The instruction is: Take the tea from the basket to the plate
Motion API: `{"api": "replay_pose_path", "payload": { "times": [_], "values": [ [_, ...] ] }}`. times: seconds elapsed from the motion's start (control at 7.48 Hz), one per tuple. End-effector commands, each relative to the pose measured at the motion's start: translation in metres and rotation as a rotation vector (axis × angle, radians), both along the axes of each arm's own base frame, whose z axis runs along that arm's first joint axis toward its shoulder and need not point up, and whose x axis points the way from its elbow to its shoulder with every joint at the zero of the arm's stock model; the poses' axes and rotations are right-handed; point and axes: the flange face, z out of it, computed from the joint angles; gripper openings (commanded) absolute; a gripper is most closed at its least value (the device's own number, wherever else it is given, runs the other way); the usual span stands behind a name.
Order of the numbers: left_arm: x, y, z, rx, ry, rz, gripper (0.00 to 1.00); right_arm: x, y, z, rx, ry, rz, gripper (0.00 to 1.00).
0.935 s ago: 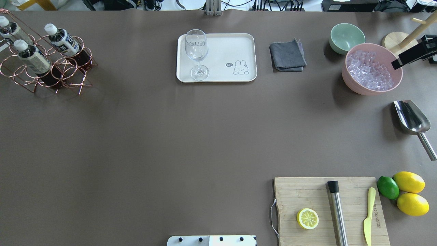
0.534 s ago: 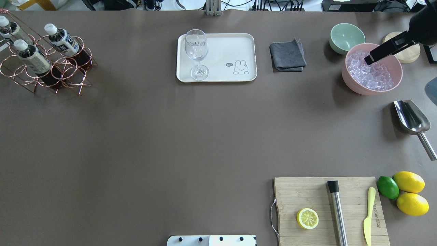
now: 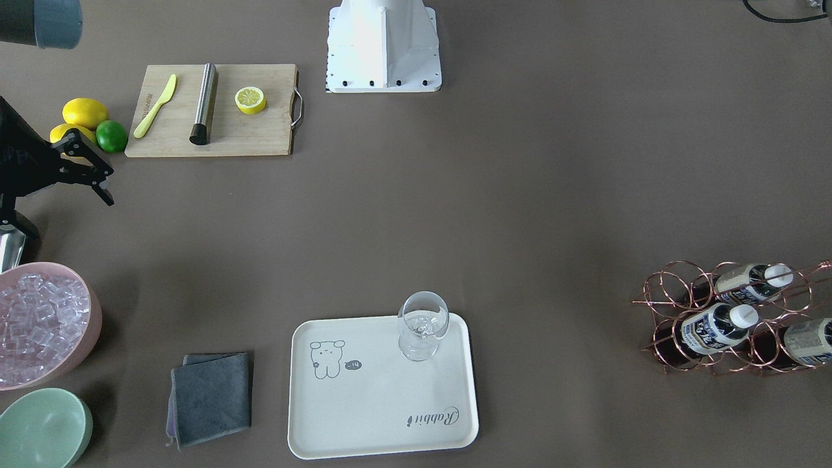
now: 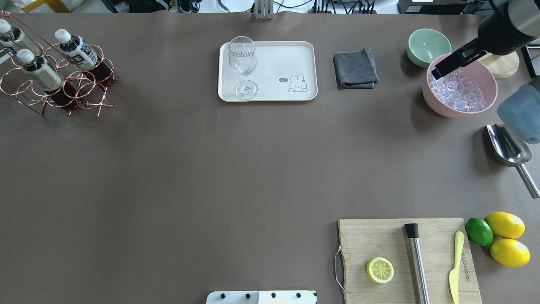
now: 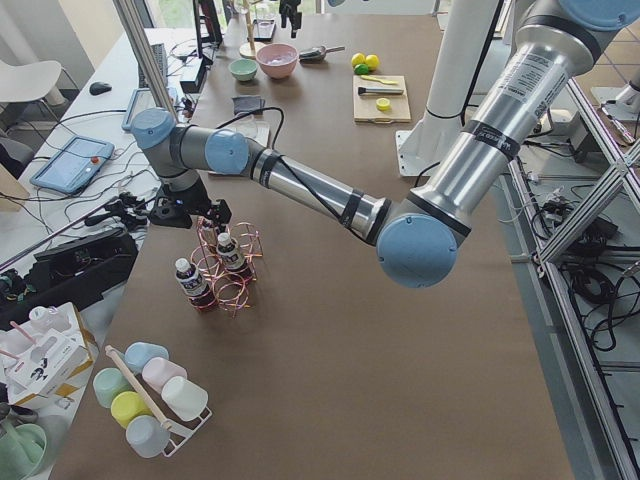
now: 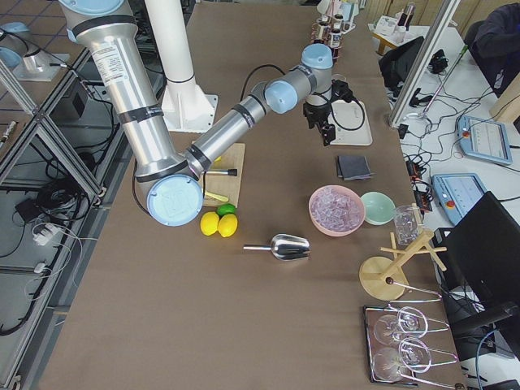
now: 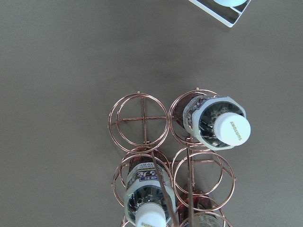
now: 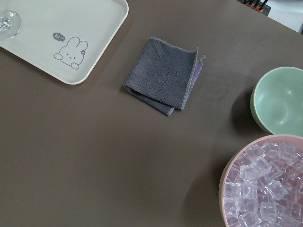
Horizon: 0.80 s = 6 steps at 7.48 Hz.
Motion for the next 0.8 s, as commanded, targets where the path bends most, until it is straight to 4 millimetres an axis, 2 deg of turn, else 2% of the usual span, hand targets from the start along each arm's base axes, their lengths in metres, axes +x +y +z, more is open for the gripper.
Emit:
{"api": "replay_pose_path", "payload": {
  "times": [0.0, 0.27, 0.4, 0.53, 0.67],
  "values": [
    [-0.003, 0.009, 0.017, 0.003, 0.004, -0.005, 0.35, -0.012, 0.003, -0.003, 0.008, 0.001, -0.021, 1.00],
    [-0.001, 0.005, 0.009, 0.010, 0.006, -0.007, 0.35, -0.015, 0.004, -0.001, 0.005, 0.003, -0.026, 1.00],
    [0.002, 0.003, 0.005, 0.013, 0.002, -0.004, 0.54, -0.015, 0.004, -0.001, 0.005, 0.003, -0.027, 1.00],
    [0.001, 0.002, 0.001, 0.019, 0.003, -0.006, 0.83, -0.018, 0.004, -0.001, 0.006, 0.004, -0.034, 1.00],
    [0.002, 0.002, 0.001, 0.020, 0.001, -0.005, 0.94, -0.022, 0.005, 0.000, 0.003, 0.005, -0.040, 1.00]
  ]
}}
